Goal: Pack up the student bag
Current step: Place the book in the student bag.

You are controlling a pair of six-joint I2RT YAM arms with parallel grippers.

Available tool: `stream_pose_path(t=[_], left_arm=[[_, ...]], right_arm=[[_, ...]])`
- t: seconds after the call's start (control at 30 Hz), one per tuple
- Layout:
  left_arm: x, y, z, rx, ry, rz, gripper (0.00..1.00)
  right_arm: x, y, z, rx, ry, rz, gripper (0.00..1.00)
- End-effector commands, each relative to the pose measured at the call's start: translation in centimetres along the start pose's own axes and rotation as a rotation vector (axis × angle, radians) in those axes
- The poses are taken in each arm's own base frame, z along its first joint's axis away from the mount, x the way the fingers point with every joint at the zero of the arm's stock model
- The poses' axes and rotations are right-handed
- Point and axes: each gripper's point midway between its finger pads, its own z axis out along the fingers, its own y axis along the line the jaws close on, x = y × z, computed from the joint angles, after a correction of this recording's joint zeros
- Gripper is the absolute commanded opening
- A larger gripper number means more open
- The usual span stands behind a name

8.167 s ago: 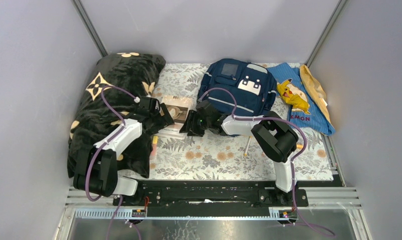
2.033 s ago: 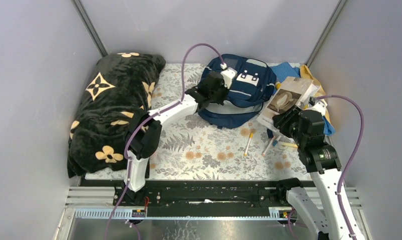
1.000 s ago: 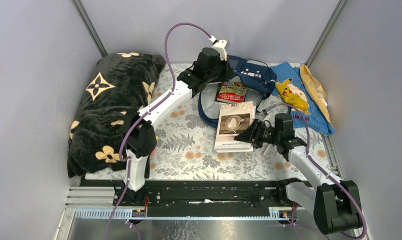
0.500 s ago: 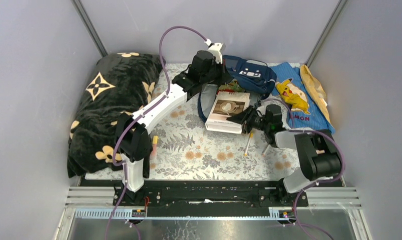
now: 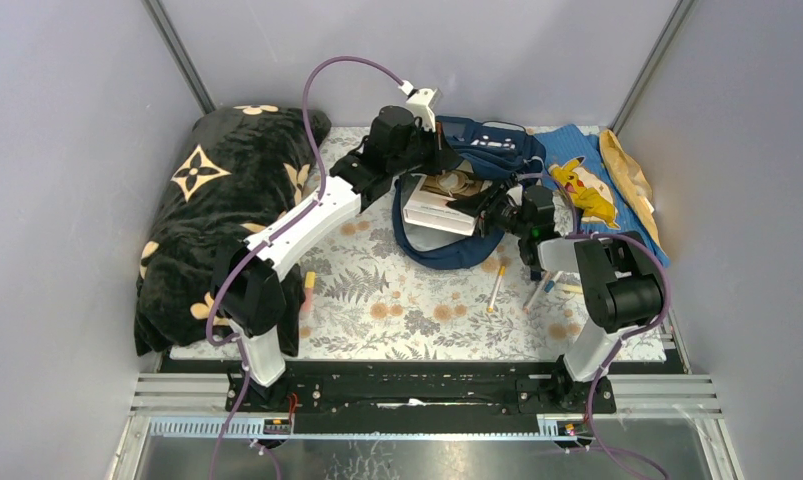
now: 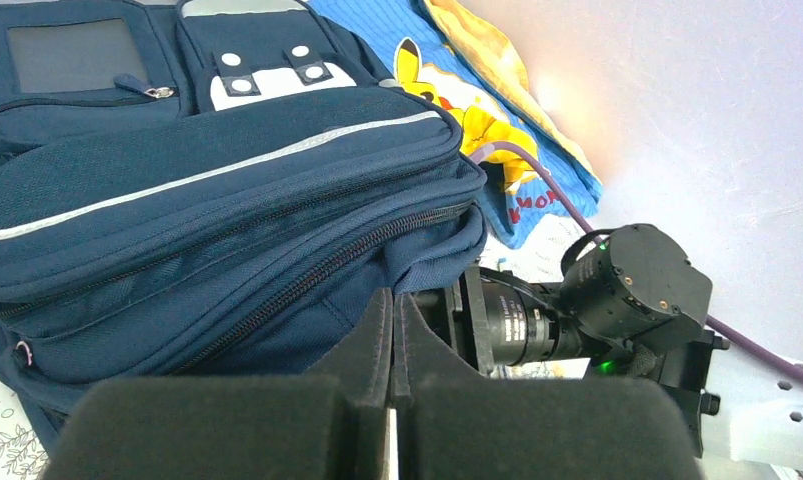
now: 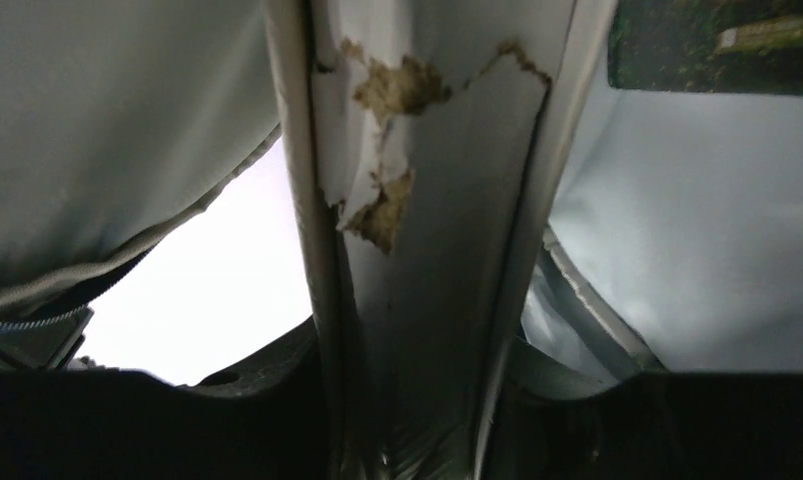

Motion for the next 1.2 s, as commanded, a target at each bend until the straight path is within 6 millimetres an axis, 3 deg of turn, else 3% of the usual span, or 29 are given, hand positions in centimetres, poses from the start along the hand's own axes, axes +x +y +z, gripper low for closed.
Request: stream_pose_path(t=[0.0,0.1,0.2,0.3,0.5,0.53,0.6,0.7,0.73,0.97,1.17], left_arm=[[-6.6,-5.4,-2.9,0.168,-0.194,0.035,0.00],[-6.7,-5.8,-3.5,0.181,-0.201,0.034,0.00],[-6.6,-6.3,-4.2,0.207,-0.202,0.031,0.00],[-6.5,-6.6,-4.4,0.219,-0.198,0.023,0.00],[-6.7,-6.7,-5.4,0.220,-0.224,0.029,0.00],[-6.8,-6.8,-5.7,0.221,-0.232,0.033,0.00],[-6.7,-6.7,-6.0,0.215,-0.236,0.034,0.00],[-6.2,-6.3,-5.7,0.205,-0.220,0.033,0.00],[-5.9,-6.1,-5.4,0.202,-0.210,0.029,0.00],[-4.8,-5.7,-4.4,0.212,-0.180,0.008,0.00],[-4.8,-5.8,-4.3,0.221,-0.184,-0.001,0.00]], right_arm=[[-3.2,2.8,1.4,-0.026,-0.112,-0.104,0.29],[-5.0,1.2,2.6,0.050,-0.153,-0.076,0.29],[-6.8,1.1,4.3,0.081,-0.168,-0.088,0.29],[-8.9,-0.6,6.1,0.153,-0.181,-0.057,0.35],[-11.1,-2.1,6.7,0.184,-0.247,-0.018,0.34],[-11.3,-2.4,6.7,0.212,-0.249,-0.033,0.36],[-11.5,-2.5,6.8,0.243,-0.243,-0.057,0.59],[-11.3,-2.1,6.3,0.279,-0.228,-0.100,0.94],[-11.1,-1.9,6.0,0.293,-0.226,-0.117,0.99],[-8.8,-2.5,1.8,0.389,-0.241,-0.220,1.00],[-5.6,-1.2,1.5,0.200,-0.165,-0.188,0.93]])
